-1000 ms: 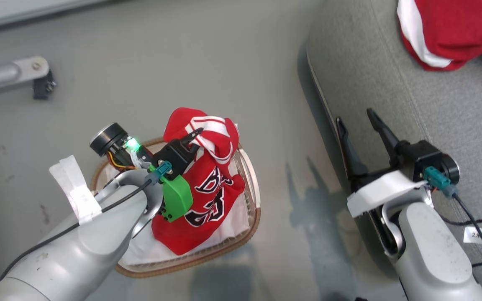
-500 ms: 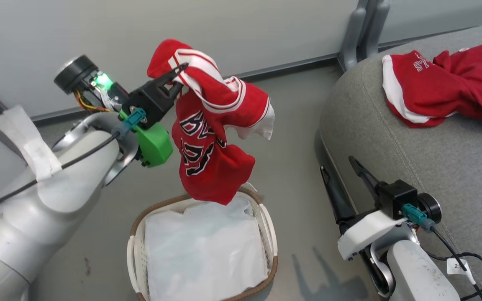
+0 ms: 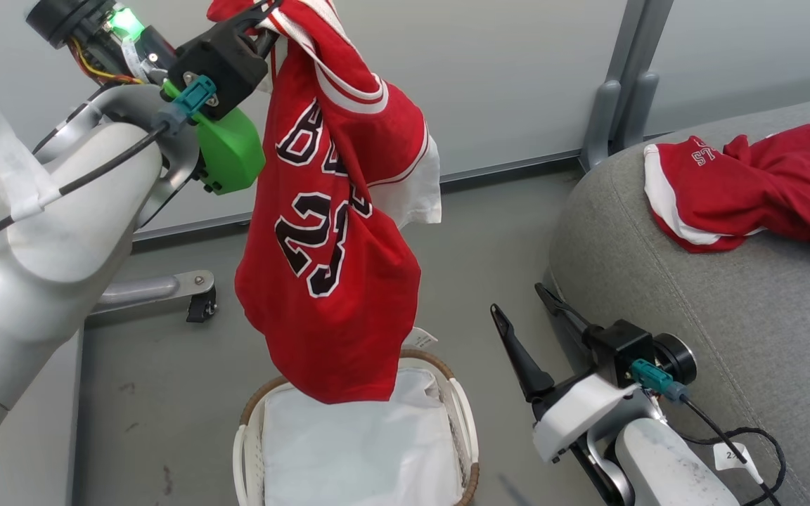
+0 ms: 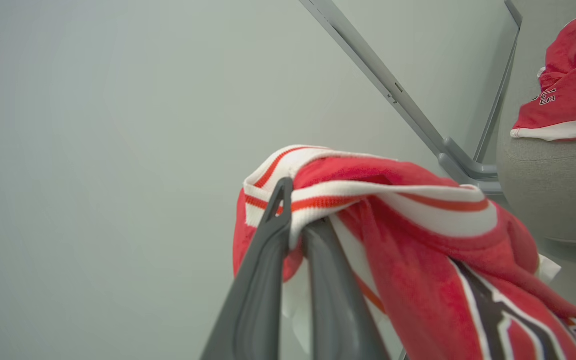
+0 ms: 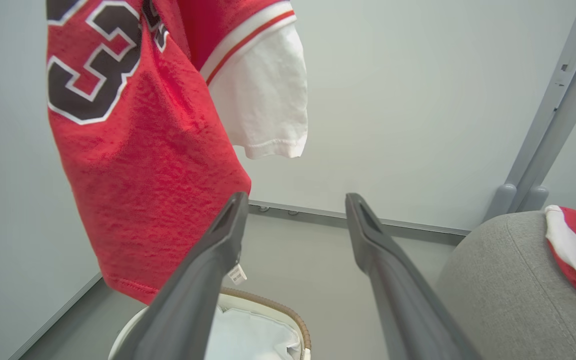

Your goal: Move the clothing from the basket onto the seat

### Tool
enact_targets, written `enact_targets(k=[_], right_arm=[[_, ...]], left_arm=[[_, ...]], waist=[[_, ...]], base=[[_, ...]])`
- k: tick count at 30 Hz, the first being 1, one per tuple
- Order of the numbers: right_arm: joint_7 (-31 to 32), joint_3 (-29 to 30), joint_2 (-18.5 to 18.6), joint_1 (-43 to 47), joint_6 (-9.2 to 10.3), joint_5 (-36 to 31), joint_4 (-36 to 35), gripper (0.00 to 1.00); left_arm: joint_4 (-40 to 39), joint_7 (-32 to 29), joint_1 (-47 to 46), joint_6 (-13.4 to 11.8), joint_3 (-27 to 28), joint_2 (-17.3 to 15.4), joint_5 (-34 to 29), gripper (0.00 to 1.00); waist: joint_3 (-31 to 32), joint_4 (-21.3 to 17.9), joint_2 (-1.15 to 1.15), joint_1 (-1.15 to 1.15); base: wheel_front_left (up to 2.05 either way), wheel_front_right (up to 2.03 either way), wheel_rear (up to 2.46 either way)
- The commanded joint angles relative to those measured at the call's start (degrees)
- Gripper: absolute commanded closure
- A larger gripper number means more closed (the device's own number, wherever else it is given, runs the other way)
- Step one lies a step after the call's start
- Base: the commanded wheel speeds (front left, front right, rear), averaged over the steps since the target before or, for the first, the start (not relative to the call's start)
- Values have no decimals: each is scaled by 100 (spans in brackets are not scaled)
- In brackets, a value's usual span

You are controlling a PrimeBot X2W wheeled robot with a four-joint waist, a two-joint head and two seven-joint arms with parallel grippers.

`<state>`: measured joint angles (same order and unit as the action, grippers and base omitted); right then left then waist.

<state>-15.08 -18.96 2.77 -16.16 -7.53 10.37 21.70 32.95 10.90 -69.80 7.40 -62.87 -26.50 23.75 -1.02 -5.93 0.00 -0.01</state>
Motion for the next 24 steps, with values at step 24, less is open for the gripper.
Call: enact_targets(k=[24], right_arm=[[-13, -2027, 471, -2176, 8, 73, 1484, 0]], left_arm=[[-274, 285, -525, 8, -526, 462, 224, 100]], waist=[[10, 379, 0, 1]], base=[[0, 0, 0]])
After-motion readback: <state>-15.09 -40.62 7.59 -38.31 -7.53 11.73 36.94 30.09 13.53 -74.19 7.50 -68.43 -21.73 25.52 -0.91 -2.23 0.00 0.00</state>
